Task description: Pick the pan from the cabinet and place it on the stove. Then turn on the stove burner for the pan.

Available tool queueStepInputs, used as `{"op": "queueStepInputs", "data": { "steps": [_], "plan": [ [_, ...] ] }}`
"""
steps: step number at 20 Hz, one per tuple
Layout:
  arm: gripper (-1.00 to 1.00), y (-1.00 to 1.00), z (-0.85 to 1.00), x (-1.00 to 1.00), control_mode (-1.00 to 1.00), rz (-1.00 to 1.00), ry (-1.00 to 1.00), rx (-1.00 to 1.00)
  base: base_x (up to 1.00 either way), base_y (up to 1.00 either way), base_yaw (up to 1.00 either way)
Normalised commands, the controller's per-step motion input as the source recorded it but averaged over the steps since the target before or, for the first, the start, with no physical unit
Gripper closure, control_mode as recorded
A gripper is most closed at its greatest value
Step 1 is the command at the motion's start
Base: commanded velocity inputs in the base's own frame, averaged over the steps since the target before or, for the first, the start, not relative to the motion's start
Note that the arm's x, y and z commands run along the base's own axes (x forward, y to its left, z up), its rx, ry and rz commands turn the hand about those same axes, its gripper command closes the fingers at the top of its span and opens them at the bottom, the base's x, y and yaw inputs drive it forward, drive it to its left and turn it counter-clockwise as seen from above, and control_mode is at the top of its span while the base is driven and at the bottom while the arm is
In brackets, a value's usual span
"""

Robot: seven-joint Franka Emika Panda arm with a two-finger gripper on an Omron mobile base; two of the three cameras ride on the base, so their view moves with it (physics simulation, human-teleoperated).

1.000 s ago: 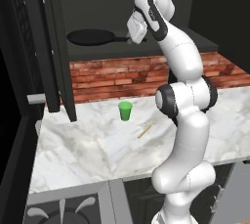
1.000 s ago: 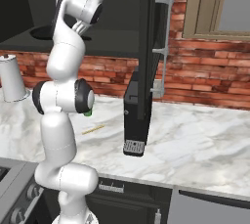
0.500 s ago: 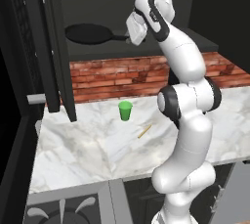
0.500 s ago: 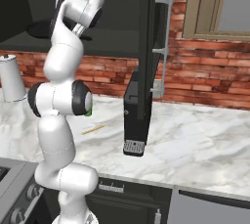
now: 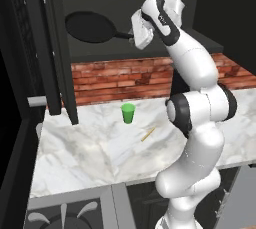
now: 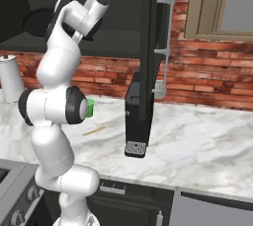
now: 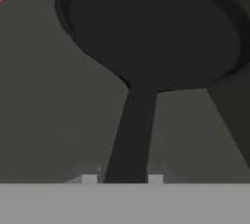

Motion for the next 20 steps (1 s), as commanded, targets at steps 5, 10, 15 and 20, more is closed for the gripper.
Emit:
{"op": "queueStepInputs", "data": {
  "steps": [5, 10, 15, 20],
  "plan": [
    [1.0, 0.05, -0.06, -0.01, -1.0, 0.0, -0.25, 0.03, 0.0, 0.0, 0.0],
    [1.0, 0.0, 0.0, -0.17, -1.0, 0.0, -0.24, 0.0, 0.0, 0.0, 0.0],
    [1.0, -0.24, 0.0, -0.27, -1.0, -0.05, -0.11, 0.0, 0.0, 0.0, 0.0],
    [1.0, -0.36, 0.0, -0.34, -1.0, -0.08, -0.04, 0.0, 0.0, 0.0, 0.0]
  ]
}}
